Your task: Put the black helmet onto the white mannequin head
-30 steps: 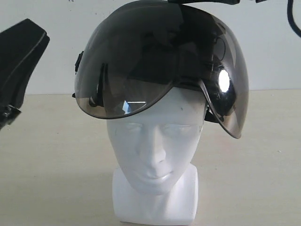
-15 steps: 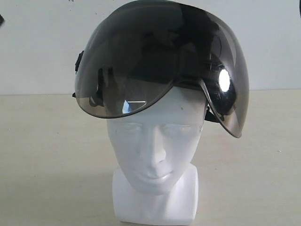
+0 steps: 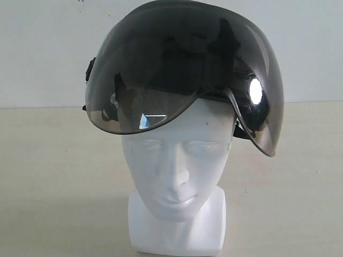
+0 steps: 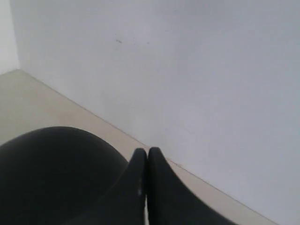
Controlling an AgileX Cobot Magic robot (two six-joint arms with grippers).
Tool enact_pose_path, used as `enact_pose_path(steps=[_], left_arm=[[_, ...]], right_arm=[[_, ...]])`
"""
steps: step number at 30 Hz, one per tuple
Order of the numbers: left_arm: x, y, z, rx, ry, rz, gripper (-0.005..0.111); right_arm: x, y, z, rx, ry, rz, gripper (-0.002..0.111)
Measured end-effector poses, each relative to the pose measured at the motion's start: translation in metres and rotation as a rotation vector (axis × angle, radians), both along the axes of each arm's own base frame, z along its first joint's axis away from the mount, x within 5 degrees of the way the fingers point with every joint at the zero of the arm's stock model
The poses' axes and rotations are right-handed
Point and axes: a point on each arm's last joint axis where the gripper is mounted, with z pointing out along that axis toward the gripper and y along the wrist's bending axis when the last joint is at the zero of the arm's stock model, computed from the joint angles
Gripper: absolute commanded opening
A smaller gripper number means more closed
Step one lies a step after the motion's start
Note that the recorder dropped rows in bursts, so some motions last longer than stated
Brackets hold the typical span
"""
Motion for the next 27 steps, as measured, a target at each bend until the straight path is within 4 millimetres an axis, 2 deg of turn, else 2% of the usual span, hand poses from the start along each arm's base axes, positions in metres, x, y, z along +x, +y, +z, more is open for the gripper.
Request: enact_pose_path(steps=[1,2,4,6,8,11,16,22,27], left_arm=[[0.0,0.0,0.002,0.011,-0.002,0.002,0.004],[-0.001,0.0,0.008,0.026,-0.011,0.001,0.004],[-0.001,0.001,0.016,0.051,-0.03,0.009,0.004],[0.003,-0.003,0.022,0.071,-0.01,0.014,0.004],[0.012,-0.009,0.03,0.099,0.037,0.014,0.004],[0.03,-0.025,0.044,0.209,0.107,0.022,0.004],[0.043,-0.031,0.055,0.26,0.132,0.081,0.004],[0.039,-0.045,0.063,0.256,0.056,-0.09,0.004],[0.034,-0.061,0.066,0.267,-0.007,-0.26,0.004]], right_arm=[[-0.009,-0.007,0.003,-0.01,-0.002,-0.038,0.0],[-0.028,-0.023,0.01,-0.008,-0.012,-0.12,0.0],[-0.05,-0.05,0.012,-0.041,-0.03,-0.306,0.0],[-0.065,-0.075,0.004,-0.06,-0.026,-0.513,0.0],[-0.069,-0.089,-0.011,-0.085,-0.005,-0.65,0.0],[-0.059,-0.087,-0.041,-0.132,0.074,-0.677,0.0],[-0.052,-0.078,-0.071,-0.13,0.189,-0.628,0.0],[-0.053,-0.065,-0.081,-0.054,0.271,-0.514,0.0],[-0.062,-0.059,-0.07,0.022,0.174,-0.403,0.0]])
